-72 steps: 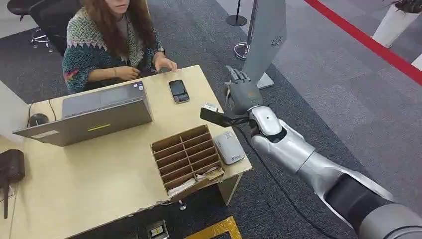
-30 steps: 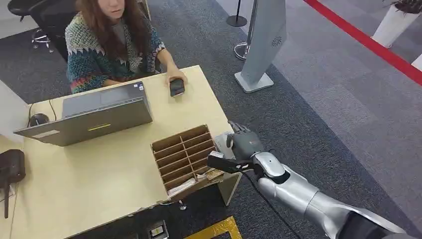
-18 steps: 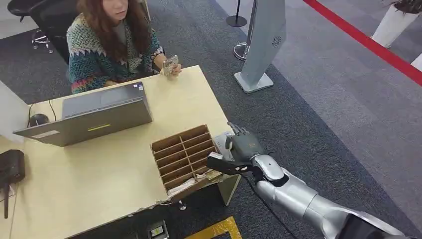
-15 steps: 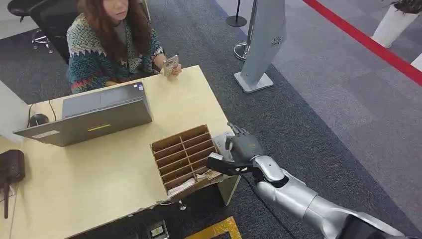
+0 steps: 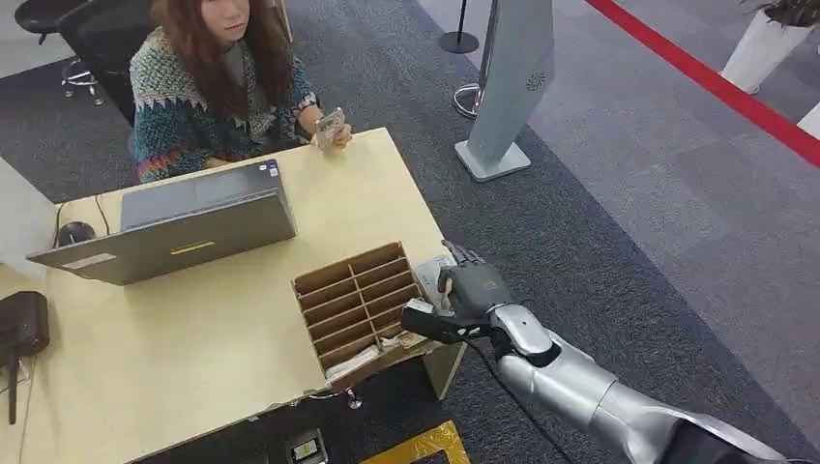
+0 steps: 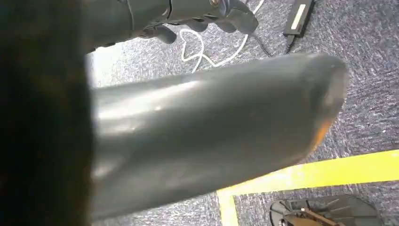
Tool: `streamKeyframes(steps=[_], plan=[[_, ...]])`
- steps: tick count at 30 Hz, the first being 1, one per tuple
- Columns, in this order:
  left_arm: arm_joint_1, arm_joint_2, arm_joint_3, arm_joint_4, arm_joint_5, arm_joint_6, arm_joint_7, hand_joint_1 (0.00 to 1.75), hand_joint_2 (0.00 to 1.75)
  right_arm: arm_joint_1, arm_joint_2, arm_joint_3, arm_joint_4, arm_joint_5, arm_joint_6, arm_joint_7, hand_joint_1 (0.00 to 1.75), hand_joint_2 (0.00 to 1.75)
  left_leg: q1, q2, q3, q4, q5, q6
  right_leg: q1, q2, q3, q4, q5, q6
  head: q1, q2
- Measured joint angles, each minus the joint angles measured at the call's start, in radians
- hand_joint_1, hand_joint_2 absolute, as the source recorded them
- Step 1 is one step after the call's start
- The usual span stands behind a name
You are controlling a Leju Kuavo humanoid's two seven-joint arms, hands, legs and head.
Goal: Pass the card to the sensor for recognition and then transmit it.
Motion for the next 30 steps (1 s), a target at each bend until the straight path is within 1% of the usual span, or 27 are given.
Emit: streamKeyframes(steps=[7, 12, 17, 22, 27, 30], plan=[[-0.001, 0.003, -0.008, -0.001, 0.008, 0.000, 0.000, 0.00, 0.00, -0.025, -0.006, -0.025, -0.007, 0.043, 0.034, -0.002, 1.75, 1.75, 0.000, 0.000, -0.001, 0.000, 0.000, 0.000, 0.000, 0.000, 0.000, 0.000, 0.000, 0.000, 0.000, 0.000], [-0.006, 0.005, -0.027, -0.008, 0.009, 0.000, 0.000, 0.00, 0.00, -0.102, -0.018, -0.048, -0.035, 0.086, 0.076, -0.010, 1.75, 1.75, 0.000, 0.000, -0.001, 0.000, 0.000, 0.000, 0.000, 0.000, -0.001, 0.000, 0.000, 0.000, 0.000, 0.000], [-0.023, 0.008, -0.055, -0.011, 0.000, 0.000, 0.016, 0.00, 0.00, -0.206, -0.037, -0.050, -0.076, 0.107, 0.135, 0.000, 1.75, 1.75, 0.000, 0.000, -0.001, 0.000, 0.000, 0.000, 0.000, 0.000, 0.000, 0.000, 0.000, 0.000, 0.000, 0.000], [-0.043, 0.013, -0.086, -0.017, -0.005, -0.001, 0.034, 0.00, 0.00, -0.309, -0.039, -0.043, -0.111, 0.125, 0.194, -0.006, 1.75, 1.75, 0.000, 0.000, -0.001, 0.000, 0.000, 0.000, 0.000, 0.000, -0.001, 0.000, 0.000, 0.000, 0.000, 0.000], [-0.058, 0.017, -0.119, -0.022, -0.005, -0.010, 0.050, 0.00, 0.00, -0.425, -0.034, -0.010, -0.110, 0.133, 0.262, -0.033, 1.75, 1.75, 0.000, 0.000, -0.002, 0.000, 0.000, 0.000, 0.000, 0.000, -0.001, 0.000, 0.000, 0.000, 0.000, 0.000], [-0.067, 0.019, -0.136, -0.026, -0.002, -0.013, 0.053, 0.00, 0.00, -0.499, -0.016, 0.024, -0.101, 0.122, 0.290, -0.049, 1.75, 1.75, 0.000, 0.000, -0.003, 0.000, 0.000, 0.000, 0.000, 0.000, -0.001, 0.001, 0.000, 0.000, 0.000, 0.000]])
